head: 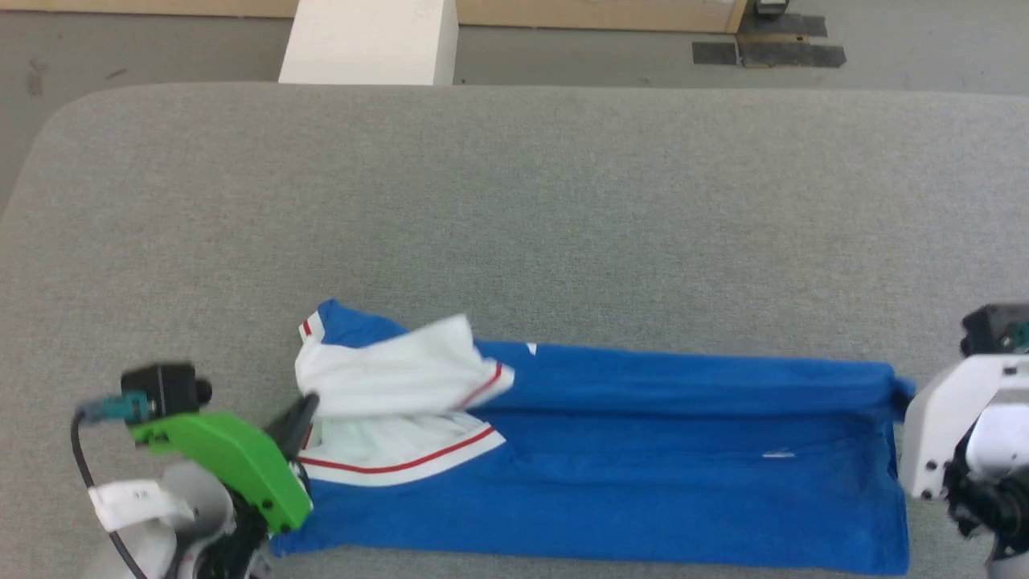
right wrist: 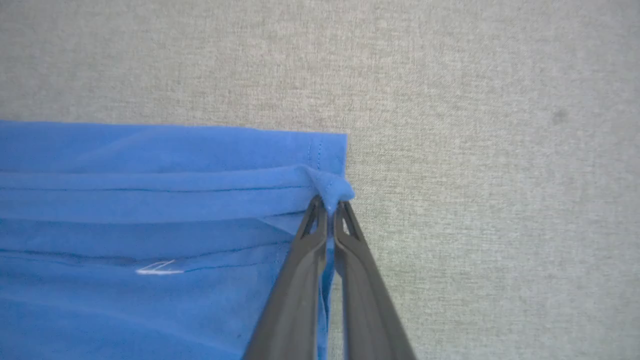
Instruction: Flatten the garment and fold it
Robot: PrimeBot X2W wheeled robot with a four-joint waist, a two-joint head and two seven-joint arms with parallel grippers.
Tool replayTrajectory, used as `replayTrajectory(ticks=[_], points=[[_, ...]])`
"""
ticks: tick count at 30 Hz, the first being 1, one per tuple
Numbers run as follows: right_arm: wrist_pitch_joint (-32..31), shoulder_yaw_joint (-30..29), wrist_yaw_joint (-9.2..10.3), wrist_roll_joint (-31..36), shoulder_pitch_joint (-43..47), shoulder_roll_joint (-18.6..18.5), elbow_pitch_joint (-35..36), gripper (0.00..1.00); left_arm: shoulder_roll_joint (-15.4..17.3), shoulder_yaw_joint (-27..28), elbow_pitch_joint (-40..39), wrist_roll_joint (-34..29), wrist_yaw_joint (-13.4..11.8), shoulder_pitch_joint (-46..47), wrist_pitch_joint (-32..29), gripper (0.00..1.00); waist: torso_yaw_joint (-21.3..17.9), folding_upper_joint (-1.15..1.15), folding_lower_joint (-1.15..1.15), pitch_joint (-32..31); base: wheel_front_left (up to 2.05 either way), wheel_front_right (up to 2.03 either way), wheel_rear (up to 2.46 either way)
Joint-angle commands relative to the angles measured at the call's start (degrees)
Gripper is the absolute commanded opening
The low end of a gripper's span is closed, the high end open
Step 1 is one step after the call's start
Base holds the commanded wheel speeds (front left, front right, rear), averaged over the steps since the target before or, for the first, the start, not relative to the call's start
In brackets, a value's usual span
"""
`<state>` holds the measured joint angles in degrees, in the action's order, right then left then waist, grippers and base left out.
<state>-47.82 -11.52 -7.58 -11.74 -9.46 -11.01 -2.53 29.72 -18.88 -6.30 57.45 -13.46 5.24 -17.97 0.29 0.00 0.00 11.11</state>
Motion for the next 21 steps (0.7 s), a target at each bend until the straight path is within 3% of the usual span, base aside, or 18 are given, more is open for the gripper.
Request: replayTrajectory(ticks=[1, 9, 10, 11, 12, 21], points=[[0.60, -0.09, 0.09, -0.48, 1.45, 0.63, -0.56, 0.00, -0.68, 0.28, 0.78, 1.10, -0.60, -1.66, 0.58, 0.00, 0.21, 0.00, 0.00, -0.60, 0.00, 0.00, 0.00], [1.79, -0.48, 0.09, -0.51, 5.08, 2.52, -4.34, 0.00, -1.67, -0.86, 6.50, 2.03, -1.14, -4.23, -0.14, 0.00, -0.39, 0.00, 0.00, -2.08, 0.00, 0.00, 0.00], [2.13, -0.48, 0.09, -0.52, 5.28, 2.64, -4.77, 0.05, -1.67, -0.94, 7.32, 2.06, -1.34, -4.33, -0.34, 0.00, -0.57, 0.00, 0.00, -2.54, 0.00, 0.00, 0.00], [2.39, -0.54, 0.09, -0.57, 5.47, 2.69, -5.03, 0.45, -1.63, -1.03, 7.89, 2.11, -1.57, -4.43, -0.62, 0.34, -0.67, 0.00, 0.00, -2.82, 0.00, 0.00, 0.00], [2.96, -0.85, 0.09, -0.69, 5.70, 2.81, -5.19, 1.00, -1.38, -1.19, 8.47, 1.88, -1.82, -4.51, -0.84, 1.00, -0.82, 0.00, 0.00, -3.27, 0.00, 0.00, 0.00], [6.29, -5.46, 0.09, -3.83, 9.79, 3.75, 1.36, 1.00, 2.55, 1.00, 7.51, -1.74, -5.30, -4.70, 1.57, 1.00, -1.21, 0.00, 0.00, -7.21, 0.00, 0.00, 0.00]])
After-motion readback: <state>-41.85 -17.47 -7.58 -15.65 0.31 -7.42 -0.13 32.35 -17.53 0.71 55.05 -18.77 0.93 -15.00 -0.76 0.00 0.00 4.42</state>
